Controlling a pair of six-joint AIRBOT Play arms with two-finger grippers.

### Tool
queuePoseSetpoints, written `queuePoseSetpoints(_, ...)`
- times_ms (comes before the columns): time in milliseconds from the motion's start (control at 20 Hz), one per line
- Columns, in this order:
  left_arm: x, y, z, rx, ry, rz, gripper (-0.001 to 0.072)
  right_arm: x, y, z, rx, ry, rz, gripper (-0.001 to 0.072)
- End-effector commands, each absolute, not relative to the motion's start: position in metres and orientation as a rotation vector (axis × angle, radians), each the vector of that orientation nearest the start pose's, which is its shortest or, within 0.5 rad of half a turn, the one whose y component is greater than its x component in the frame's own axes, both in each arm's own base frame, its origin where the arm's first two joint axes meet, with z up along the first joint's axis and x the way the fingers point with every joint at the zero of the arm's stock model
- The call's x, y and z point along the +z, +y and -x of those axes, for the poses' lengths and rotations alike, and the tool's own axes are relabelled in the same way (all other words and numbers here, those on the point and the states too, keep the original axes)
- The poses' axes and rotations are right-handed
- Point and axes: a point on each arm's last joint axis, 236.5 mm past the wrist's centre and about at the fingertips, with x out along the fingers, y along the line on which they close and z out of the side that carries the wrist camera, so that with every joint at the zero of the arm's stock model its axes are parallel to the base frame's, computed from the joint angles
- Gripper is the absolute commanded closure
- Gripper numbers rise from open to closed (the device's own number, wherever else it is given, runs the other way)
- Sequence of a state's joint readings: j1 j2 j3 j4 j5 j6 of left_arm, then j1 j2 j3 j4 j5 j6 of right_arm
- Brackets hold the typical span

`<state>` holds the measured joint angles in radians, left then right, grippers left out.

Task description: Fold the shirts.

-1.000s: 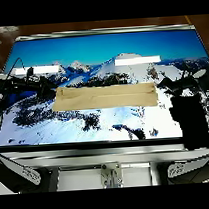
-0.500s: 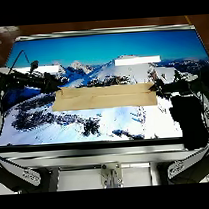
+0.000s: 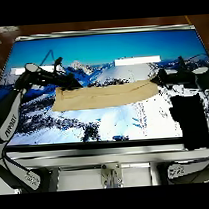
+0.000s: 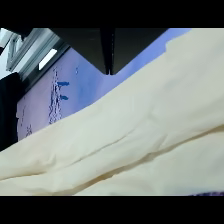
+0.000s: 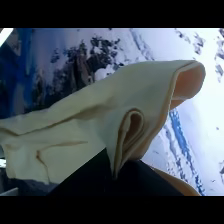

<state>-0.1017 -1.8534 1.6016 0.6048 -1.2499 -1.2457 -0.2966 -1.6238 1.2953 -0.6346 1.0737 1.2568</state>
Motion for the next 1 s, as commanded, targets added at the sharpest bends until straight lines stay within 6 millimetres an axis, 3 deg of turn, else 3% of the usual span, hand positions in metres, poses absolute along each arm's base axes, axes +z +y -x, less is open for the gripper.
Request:
queuePoseSetpoints(0,-0.021,-0.309,-0.459,-0.822,1.247,0.522,0.0669,0.083,0.052,-0.452,0.416,1.021,-0.79,0.0651)
queuePoseSetpoints(100,-0.037,-0.359,-0.435,-0.87,1.262,0.469,0.0669,0.128,0.064,-0.426,0.439,0.991,-0.749,0.0651)
queuePoseSetpoints(200,-0.046,-0.406,-0.406,-0.923,1.269,0.432,0.0669,0.159,0.07,-0.403,0.419,0.971,-0.721,0.0651)
queuePoseSetpoints(400,-0.031,-0.495,-0.377,-0.948,1.148,0.521,0.0669,0.197,0.085,-0.364,0.37,0.937,-0.661,0.0651)
queuePoseSetpoints(450,-0.028,-0.512,-0.368,-0.95,1.138,0.559,0.0669,0.206,0.092,-0.358,0.383,0.924,-0.662,0.0651)
queuePoseSetpoints(550,-0.033,-0.523,-0.357,-0.915,1.183,0.62,0.0669,0.219,0.102,-0.347,0.399,0.904,-0.668,0.0651)
queuePoseSetpoints(650,-0.027,-0.509,-0.374,-0.895,1.176,0.646,0.067,0.226,0.109,-0.341,0.413,0.894,-0.664,0.0651)
queuePoseSetpoints(750,-0.011,-0.472,-0.405,-0.889,1.158,0.66,0.0671,0.226,0.119,-0.342,0.433,0.894,-0.657,0.0651)
queuePoseSetpoints(850,0.005,-0.408,-0.439,-0.867,1.138,0.602,0.0671,0.224,0.142,-0.353,0.477,0.883,-0.649,0.0651)
queuePoseSetpoints(950,0.019,-0.318,-0.472,-0.763,1.127,0.509,0.0672,0.211,0.178,-0.371,0.524,0.881,-0.631,0.0651)
